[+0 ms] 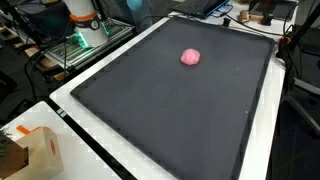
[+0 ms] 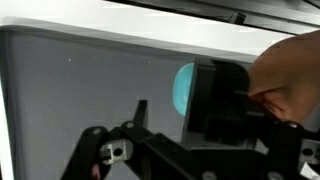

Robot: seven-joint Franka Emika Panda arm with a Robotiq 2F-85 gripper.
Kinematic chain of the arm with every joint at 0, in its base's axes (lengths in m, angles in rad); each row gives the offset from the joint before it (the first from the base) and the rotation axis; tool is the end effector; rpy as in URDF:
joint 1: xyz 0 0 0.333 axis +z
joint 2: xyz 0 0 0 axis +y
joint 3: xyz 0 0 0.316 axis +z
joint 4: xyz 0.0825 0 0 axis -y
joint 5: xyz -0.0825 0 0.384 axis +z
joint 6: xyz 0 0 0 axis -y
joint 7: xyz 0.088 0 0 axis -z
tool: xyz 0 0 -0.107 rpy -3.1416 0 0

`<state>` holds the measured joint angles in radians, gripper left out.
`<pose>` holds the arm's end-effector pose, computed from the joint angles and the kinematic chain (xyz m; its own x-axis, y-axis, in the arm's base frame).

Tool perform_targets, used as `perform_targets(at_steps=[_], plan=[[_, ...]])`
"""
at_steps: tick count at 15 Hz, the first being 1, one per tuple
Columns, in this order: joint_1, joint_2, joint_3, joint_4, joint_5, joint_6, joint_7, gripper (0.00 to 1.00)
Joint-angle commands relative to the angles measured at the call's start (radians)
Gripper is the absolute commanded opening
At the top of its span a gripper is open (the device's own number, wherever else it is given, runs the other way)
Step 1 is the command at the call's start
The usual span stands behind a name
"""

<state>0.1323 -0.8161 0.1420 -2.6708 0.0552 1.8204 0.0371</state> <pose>0.2908 0.0872 0.4687 0.9840 0.1742 -0.0362 0.1759 -0.9830 0.0517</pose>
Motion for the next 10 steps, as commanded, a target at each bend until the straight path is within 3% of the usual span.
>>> perform_targets(at_steps=[1,9,10], plan=[[0.004,0.001,-0.003,0.002,-0.002,-0.002,0.003,1.0],[0.005,-0.024,0.001,-0.01,0.002,-0.013,0.014,1.0],[0.005,-0.026,0.001,-0.011,0.003,-0.013,0.015,0.75]])
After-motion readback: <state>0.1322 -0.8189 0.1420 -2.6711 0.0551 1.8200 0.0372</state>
